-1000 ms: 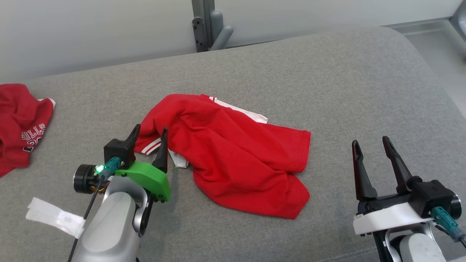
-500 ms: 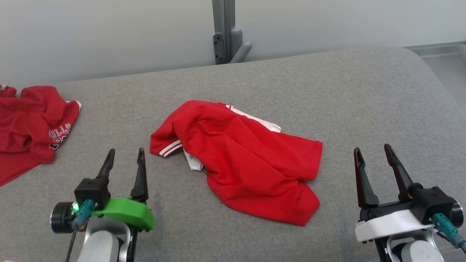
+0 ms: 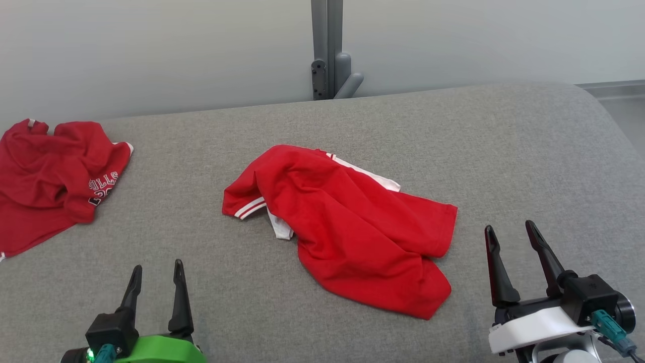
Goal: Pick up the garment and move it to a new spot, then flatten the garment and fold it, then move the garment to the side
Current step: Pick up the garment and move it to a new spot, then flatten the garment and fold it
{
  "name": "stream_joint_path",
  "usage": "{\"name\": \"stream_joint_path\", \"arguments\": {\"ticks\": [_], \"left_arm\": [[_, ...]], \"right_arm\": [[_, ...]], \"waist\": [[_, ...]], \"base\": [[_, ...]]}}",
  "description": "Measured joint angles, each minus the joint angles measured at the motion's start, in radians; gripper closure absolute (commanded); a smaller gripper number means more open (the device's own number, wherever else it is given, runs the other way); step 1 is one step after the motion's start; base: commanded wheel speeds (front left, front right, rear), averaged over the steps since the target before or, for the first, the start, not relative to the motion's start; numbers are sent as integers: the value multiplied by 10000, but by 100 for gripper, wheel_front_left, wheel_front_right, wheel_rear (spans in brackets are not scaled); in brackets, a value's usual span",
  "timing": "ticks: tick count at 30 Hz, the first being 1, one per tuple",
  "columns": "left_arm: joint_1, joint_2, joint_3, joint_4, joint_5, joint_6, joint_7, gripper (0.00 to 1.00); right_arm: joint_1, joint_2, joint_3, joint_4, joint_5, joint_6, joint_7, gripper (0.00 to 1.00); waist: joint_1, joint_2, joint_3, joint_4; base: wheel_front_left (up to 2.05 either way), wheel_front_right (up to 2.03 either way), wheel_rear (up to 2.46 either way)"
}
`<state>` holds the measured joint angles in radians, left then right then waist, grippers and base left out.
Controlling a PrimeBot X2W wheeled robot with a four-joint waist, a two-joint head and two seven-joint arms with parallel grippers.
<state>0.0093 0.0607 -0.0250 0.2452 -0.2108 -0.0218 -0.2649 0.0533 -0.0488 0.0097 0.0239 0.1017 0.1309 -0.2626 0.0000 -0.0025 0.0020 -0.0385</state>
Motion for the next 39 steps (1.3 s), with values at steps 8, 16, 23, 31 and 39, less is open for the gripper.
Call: {"name": "stream_joint_path", "arguments": {"ticks": [8,16,23,31,39], "left_arm": [[266,-88,127,-75,155,-127,0,0],[267,-94,134,-59,188,-144,0,0],[268,-100,71,-50,178,-136,0,0],[269,-102,-63,-2,178,-132,0,0],[255,-104,-244,-69,176,-88,0,0]], "right_arm": [[30,0,215,115,100,0,-2,0],[29,-2,303,136,111,0,-2,0],[27,-2,341,136,111,0,-2,0],[32,-2,374,284,111,0,-2,0],[104,-6,476,1540,107,0,-2,0]], "waist": [[0,0,-49,141],[0,0,-86,192],[0,0,-78,235],[0,0,21,310],[0,0,293,341]], "base": [[0,0,0],[0,0,0],[0,0,0],[0,0,0],[0,0,0]]}}
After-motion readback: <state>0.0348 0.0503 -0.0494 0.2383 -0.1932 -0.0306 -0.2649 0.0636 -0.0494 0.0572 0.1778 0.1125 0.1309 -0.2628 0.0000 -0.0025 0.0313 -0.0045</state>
